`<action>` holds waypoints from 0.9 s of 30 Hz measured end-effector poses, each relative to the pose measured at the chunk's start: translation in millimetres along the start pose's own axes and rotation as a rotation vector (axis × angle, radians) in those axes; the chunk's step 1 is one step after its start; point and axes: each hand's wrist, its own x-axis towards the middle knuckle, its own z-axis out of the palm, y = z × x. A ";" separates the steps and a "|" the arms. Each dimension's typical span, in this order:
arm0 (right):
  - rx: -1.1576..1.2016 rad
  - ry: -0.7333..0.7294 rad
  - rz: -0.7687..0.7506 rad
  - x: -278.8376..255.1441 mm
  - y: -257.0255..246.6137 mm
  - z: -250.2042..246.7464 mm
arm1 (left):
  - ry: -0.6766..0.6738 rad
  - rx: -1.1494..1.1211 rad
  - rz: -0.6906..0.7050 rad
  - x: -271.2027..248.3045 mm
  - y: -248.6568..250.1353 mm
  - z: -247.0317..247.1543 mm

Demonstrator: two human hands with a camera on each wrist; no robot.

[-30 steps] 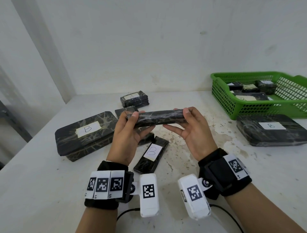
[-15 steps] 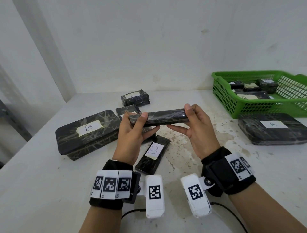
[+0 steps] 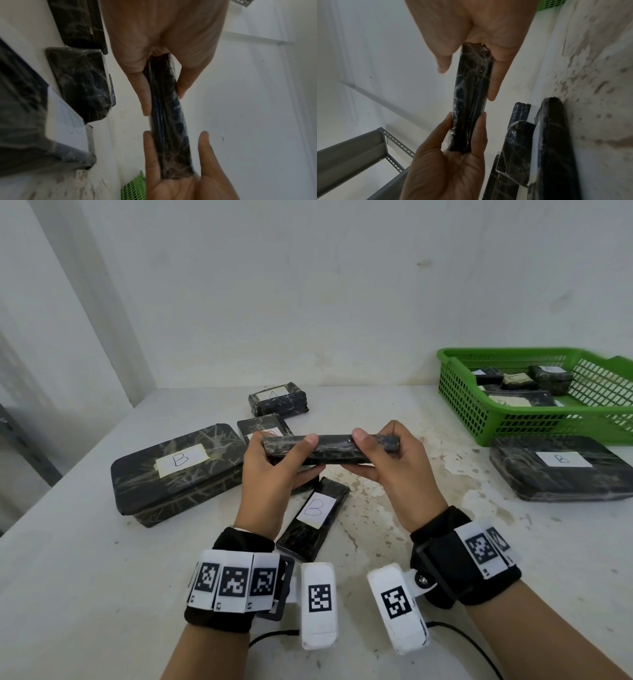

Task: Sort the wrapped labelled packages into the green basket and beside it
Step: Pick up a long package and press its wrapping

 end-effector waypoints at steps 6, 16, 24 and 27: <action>0.022 0.016 -0.005 -2.9 1.5 3.7 | 0.001 0.021 0.031 -1.0 2.0 0.5; 0.018 0.091 -0.027 -4.5 1.3 4.6 | -0.064 0.012 0.054 -2.5 2.3 0.3; -0.061 0.170 0.003 -8.4 0.5 6.0 | -0.097 0.037 0.046 -6.0 -1.4 3.2; -0.105 0.214 -0.021 -5.4 -1.8 1.8 | -0.129 -0.002 0.013 -7.6 -3.4 6.0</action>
